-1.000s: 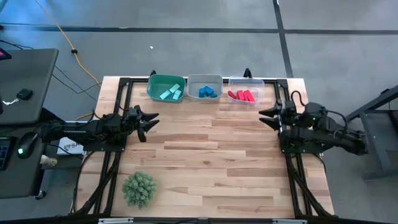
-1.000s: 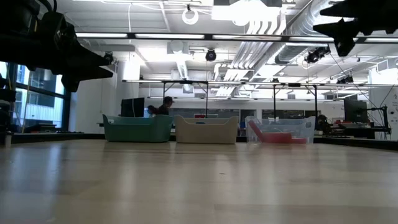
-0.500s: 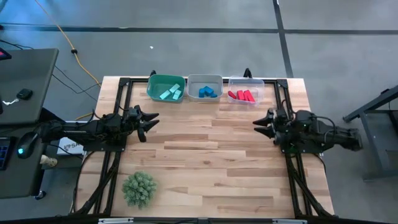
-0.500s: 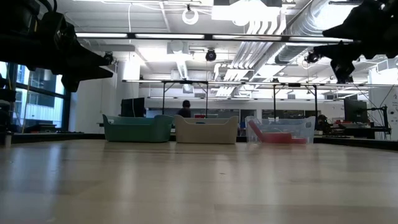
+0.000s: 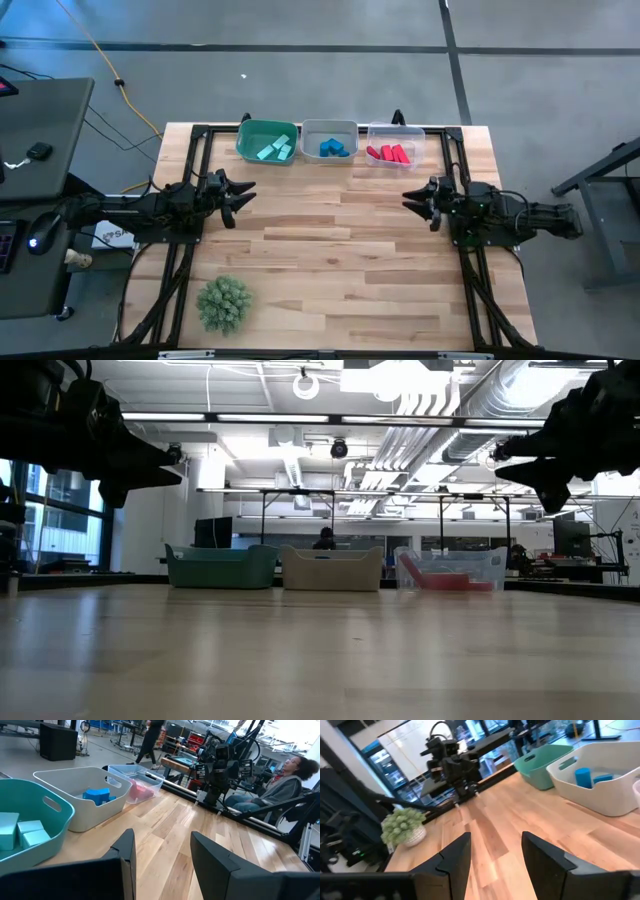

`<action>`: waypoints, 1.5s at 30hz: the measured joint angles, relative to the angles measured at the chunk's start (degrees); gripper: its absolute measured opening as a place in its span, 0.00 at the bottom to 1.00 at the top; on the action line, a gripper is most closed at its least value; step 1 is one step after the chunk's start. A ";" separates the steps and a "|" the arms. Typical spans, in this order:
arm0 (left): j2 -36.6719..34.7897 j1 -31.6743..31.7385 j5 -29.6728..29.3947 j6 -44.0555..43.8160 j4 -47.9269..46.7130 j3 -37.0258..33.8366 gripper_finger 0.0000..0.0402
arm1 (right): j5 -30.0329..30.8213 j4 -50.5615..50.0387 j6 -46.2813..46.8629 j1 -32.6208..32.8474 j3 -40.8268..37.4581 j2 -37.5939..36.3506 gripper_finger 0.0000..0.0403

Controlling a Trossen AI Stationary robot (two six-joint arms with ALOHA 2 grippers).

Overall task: Sort & place blocks by color
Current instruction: Return to Home Position

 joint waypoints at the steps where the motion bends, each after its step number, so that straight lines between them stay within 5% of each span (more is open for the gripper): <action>1: 0.00 0.00 0.00 0.00 0.00 0.00 0.28 | 0.63 0.04 -0.02 0.00 0.01 0.03 0.41; 45: 0.00 -0.01 0.00 0.00 0.00 0.00 0.28 | -0.36 -0.11 -4.68 -0.15 0.01 0.03 0.41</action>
